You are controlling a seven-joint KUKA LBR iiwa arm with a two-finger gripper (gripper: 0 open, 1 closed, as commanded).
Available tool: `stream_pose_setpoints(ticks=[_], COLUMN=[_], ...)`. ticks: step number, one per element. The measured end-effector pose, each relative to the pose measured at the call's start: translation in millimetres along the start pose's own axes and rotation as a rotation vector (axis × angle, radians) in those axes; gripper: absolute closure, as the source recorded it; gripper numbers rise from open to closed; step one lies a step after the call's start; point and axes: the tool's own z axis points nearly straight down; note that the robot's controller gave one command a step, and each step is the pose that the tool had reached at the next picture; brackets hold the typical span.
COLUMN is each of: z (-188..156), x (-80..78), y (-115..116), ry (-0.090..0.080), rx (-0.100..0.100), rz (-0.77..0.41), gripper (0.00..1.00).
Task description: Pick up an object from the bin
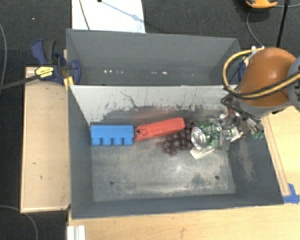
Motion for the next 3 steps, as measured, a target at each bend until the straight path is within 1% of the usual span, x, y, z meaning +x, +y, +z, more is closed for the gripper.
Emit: stream_pose_setpoints(ticks=[1, 2, 3], z=[52, 35, 35], x=[4.5, 5.5, 5.5], y=[3, 5, 5], ry=[0.011, 0.015, 0.015], rx=[-0.006, -0.005, -0.005], rz=[0.077, 0.077, 0.077], gripper=[0.0, 1.0, 1.0])
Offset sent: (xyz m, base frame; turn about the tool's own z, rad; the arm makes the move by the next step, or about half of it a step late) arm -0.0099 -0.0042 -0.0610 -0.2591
